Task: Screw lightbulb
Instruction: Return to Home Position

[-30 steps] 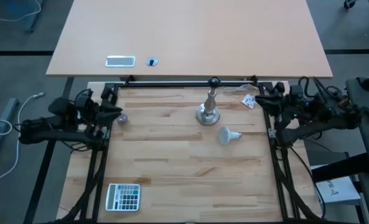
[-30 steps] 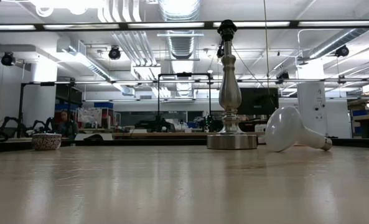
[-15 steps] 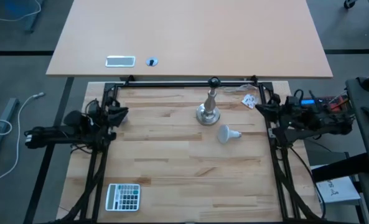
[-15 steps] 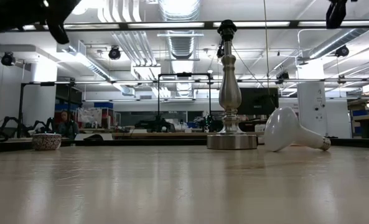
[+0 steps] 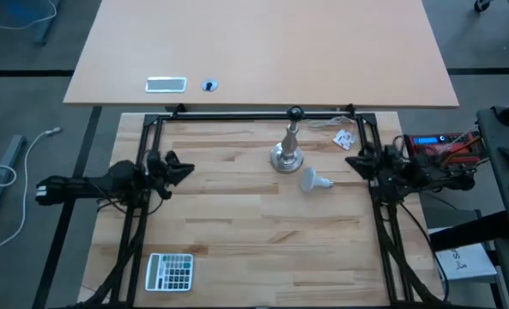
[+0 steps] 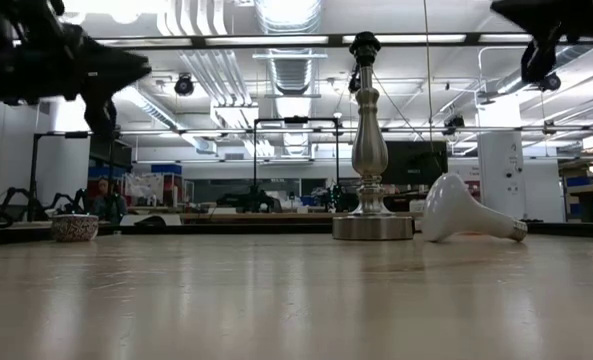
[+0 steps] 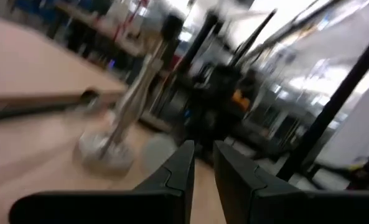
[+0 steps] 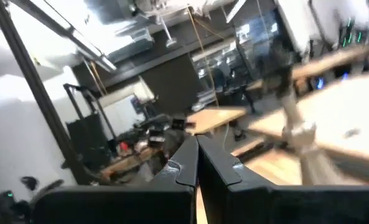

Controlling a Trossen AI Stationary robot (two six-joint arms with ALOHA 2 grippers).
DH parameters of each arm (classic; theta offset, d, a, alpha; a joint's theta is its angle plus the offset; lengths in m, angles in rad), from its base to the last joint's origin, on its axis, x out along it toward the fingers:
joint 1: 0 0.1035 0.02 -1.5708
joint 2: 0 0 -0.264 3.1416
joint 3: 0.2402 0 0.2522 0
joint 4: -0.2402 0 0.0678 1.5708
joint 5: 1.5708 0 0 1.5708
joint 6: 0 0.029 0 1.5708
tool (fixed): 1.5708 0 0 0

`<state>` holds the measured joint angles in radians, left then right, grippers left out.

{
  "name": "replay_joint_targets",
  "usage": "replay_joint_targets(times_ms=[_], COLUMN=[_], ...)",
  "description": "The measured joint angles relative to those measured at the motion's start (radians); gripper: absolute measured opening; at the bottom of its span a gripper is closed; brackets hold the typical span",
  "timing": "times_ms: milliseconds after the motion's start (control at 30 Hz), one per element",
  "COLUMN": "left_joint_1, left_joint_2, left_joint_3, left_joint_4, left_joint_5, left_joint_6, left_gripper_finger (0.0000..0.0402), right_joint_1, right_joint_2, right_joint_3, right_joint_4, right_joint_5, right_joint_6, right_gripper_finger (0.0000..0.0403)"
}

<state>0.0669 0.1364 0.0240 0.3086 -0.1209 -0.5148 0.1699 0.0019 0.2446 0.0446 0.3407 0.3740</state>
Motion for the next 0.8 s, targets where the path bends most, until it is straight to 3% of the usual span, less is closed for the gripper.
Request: replay_joint_targets(times_ms=[300, 800], left_joint_1=[0.0, 0.0], left_joint_2=[0.129, 0.326], left_joint_3=[-0.001, -0.001], left_joint_4=[-0.081, -0.076], left_joint_5=[0.0, 0.0], left_joint_6=[0.008, 0.008], left_gripper_finger=[0.005, 0.005], right_joint_1=[0.0, 0.0], right_joint_2=[0.138, 0.349], right_joint_3=[-0.075, -0.09], right_joint_4=[-0.05, -0.086], right_joint_5=[-0.034, -0.034], right_joint_6=[0.15, 0.14], right_gripper_finger=[0.0, 0.0])
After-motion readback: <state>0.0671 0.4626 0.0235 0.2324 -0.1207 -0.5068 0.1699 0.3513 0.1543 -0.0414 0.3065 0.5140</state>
